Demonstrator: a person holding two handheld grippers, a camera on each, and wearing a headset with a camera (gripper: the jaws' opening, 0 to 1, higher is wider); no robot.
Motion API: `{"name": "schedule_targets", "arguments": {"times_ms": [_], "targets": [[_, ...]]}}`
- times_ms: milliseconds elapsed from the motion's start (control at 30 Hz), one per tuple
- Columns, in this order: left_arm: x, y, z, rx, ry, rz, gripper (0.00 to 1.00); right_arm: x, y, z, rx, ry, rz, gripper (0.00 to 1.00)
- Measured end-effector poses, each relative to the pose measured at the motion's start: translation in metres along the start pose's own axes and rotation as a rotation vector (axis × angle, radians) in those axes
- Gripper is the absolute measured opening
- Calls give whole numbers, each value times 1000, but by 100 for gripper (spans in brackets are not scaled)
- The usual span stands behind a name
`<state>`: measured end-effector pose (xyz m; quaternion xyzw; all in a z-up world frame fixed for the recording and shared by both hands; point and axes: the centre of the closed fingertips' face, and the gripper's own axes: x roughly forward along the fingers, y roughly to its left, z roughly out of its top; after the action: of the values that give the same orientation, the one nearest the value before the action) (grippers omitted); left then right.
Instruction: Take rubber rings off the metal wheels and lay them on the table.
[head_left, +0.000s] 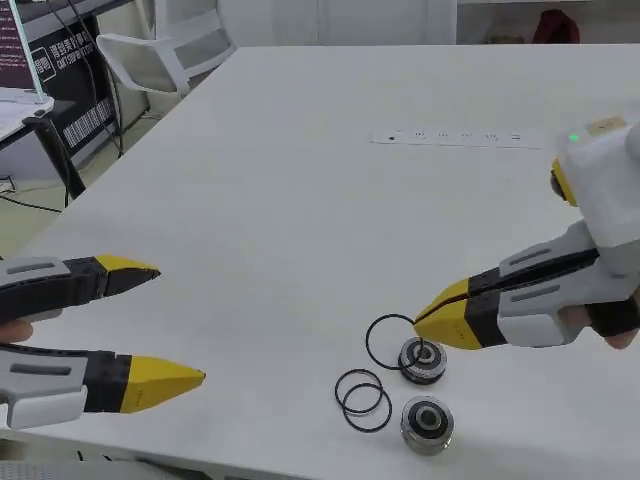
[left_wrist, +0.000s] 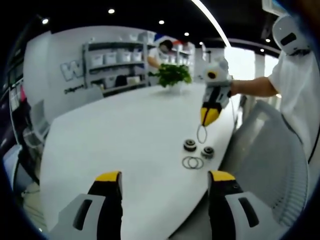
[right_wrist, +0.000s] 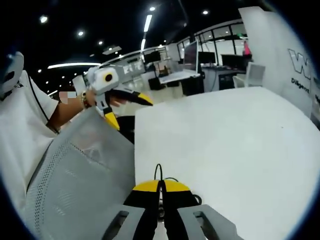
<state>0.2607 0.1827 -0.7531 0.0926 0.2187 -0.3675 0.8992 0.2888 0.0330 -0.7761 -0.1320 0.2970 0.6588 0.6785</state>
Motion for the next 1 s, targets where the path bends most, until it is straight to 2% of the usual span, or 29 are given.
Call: {"name": "schedule_targets", "arguments": {"times_ms": [167, 467, 767, 1000], "targets": [[-2, 1, -2, -6, -2, 9, 70, 16, 1, -8, 5, 34, 25, 0], [-4, 2, -2, -22, -14, 19, 70, 37, -3, -25, 27, 81, 28, 0], [-6, 2, -4, -23, -7, 23, 70, 49, -11, -40, 60, 119, 23, 0], [-6, 2, -7, -28, -2, 22, 70, 51, -16, -48, 64, 142, 9, 0]]}}
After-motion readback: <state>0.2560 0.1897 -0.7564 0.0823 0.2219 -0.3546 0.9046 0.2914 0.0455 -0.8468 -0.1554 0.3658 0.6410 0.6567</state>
